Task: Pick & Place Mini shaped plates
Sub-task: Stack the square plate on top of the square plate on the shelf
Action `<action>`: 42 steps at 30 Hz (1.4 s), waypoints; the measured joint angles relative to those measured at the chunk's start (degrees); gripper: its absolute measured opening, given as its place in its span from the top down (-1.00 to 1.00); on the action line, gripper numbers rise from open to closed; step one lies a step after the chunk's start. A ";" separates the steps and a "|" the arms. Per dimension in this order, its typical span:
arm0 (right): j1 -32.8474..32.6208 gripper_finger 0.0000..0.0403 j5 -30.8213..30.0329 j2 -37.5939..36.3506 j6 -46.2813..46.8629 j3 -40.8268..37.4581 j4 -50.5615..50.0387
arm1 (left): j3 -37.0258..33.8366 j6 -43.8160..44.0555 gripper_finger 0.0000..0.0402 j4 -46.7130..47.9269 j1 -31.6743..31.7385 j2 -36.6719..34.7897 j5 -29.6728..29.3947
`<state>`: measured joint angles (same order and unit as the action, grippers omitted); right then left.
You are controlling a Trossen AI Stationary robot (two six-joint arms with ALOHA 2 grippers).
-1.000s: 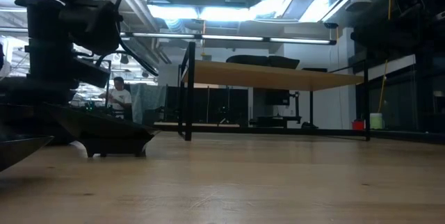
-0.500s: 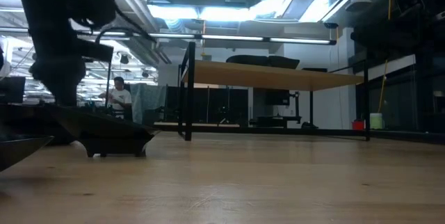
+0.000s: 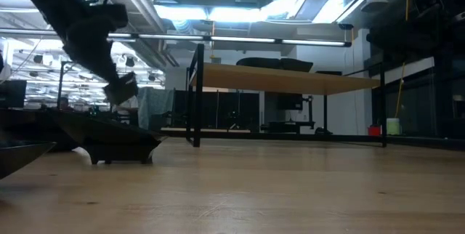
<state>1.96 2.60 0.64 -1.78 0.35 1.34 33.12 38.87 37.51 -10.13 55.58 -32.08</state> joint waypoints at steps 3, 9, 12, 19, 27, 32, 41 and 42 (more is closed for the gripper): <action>0.00 0.35 0.01 0.01 0.00 0.01 0.00 | 0.00 -1.03 0.99 -1.94 -1.05 -1.14 -2.89; 0.02 0.35 -0.01 0.01 0.00 0.01 0.00 | 0.00 -4.32 0.99 -6.78 -3.09 -2.33 -8.91; 0.02 0.35 0.01 -0.01 0.00 0.01 0.00 | 0.02 -6.24 0.99 -9.22 -3.79 -2.51 -11.29; 0.00 0.35 0.00 -0.01 0.00 0.01 0.00 | 0.02 -10.79 0.99 -14.00 -4.20 -2.50 -14.49; 0.01 0.35 -0.01 0.00 0.00 0.01 0.00 | 0.02 -15.84 0.99 -19.14 -4.20 -2.50 -17.88; 0.00 0.35 0.01 -0.01 0.00 0.01 0.00 | 0.04 -19.94 0.99 -23.66 -4.20 -2.50 -19.24; 0.00 0.35 0.01 -0.01 0.00 0.01 0.00 | 0.04 -31.35 0.99 -35.69 -4.20 -2.50 -19.56; 0.00 0.35 0.00 0.00 0.00 0.01 0.00 | 0.04 -32.30 0.99 -36.72 -4.20 -2.50 -19.56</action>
<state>1.96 2.60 0.64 -1.78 0.36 1.34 33.17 6.57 0.79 -14.33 53.08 -51.64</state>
